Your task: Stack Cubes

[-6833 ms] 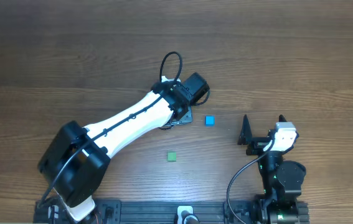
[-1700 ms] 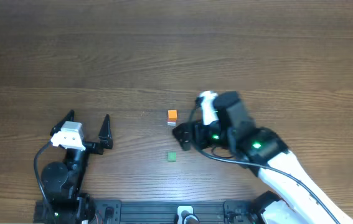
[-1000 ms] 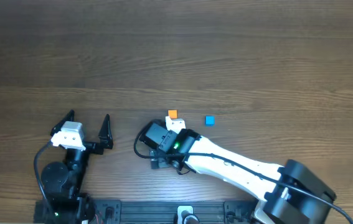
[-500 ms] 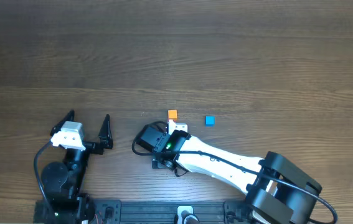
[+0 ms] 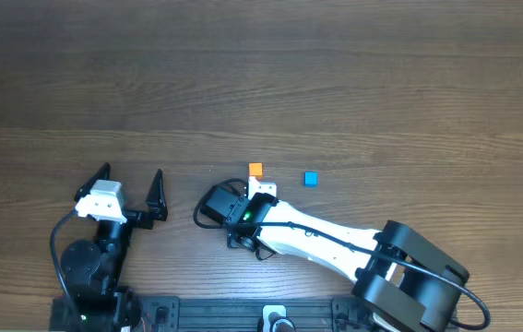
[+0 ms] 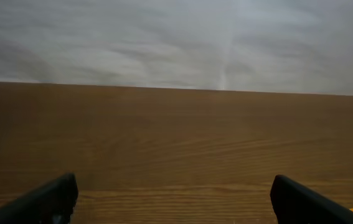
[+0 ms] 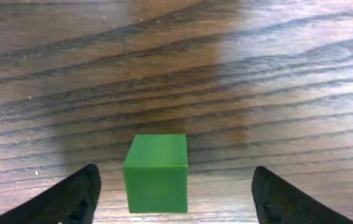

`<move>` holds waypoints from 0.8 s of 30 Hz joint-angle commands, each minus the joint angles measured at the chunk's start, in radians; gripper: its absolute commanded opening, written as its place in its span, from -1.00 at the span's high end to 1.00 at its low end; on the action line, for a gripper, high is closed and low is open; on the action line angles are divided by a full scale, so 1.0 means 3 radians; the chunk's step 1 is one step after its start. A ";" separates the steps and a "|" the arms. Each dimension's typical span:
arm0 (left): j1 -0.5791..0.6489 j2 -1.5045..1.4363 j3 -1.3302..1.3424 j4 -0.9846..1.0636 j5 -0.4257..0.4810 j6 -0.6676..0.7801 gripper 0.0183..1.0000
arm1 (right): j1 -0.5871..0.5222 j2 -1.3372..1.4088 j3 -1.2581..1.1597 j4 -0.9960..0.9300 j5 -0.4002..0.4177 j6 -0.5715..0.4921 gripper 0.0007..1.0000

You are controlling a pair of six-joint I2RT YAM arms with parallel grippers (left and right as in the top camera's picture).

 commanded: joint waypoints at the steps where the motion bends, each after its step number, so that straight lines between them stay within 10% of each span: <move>1: 0.0018 -0.0022 -0.0020 0.0000 0.0022 0.0050 -1.00 | 0.0033 0.0037 0.0060 0.0032 0.0066 0.0023 -0.43; 24: 0.0018 -0.0022 -0.0020 0.0000 0.0022 0.0050 -1.00 | 0.0081 0.0086 0.0060 0.0072 0.0093 0.0023 -0.15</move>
